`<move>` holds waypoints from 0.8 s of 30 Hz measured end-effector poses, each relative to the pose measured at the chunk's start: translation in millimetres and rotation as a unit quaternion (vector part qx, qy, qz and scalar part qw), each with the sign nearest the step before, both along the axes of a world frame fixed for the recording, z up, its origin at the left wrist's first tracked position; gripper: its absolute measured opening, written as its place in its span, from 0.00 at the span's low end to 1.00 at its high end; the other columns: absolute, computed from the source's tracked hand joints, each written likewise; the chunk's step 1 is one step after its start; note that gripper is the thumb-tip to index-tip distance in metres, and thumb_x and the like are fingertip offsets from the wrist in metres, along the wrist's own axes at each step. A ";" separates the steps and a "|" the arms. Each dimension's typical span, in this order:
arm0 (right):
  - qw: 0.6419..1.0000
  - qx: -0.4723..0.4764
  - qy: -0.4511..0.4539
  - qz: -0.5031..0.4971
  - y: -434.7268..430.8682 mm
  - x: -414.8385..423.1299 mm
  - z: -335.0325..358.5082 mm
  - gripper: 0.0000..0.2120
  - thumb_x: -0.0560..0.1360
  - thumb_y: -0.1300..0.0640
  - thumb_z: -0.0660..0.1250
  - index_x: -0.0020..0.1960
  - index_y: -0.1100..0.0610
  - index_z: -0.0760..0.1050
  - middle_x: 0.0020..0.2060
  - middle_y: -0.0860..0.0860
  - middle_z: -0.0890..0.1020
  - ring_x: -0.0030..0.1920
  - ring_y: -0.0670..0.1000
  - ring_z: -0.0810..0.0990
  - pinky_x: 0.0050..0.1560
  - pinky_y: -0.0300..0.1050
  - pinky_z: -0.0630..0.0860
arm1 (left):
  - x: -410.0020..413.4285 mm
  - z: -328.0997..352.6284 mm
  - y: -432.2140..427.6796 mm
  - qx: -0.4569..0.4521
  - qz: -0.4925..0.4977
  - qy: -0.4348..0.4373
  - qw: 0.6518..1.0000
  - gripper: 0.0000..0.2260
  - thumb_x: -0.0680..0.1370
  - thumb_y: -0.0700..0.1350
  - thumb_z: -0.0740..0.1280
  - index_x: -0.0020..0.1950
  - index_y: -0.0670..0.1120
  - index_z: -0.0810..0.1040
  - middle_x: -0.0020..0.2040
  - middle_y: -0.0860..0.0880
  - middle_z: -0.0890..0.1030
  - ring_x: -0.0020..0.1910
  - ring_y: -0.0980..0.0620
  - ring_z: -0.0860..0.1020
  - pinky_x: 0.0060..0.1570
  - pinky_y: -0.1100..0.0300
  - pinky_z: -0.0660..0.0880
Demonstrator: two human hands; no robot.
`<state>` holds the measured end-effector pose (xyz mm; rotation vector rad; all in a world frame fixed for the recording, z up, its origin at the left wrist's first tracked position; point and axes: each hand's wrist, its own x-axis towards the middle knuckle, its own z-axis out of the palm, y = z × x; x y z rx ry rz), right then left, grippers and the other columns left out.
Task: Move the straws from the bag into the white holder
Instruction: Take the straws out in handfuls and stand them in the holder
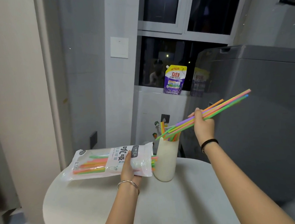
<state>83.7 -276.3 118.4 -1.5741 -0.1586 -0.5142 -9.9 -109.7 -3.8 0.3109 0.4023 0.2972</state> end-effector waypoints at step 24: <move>0.947 -0.306 0.051 0.077 24.3 41.9 -14.2 0.10 0.72 0.47 0.70 0.35 0.51 0.76 0.38 0.53 0.82 0.44 0.55 0.82 0.50 0.53 0.80 | 2.1 -18.4 19.8 0.033 -0.018 0.036 0.999 0.25 0.81 0.51 0.61 0.77 0.44 0.66 0.74 0.38 0.70 0.73 0.38 0.68 0.73 0.41 0.63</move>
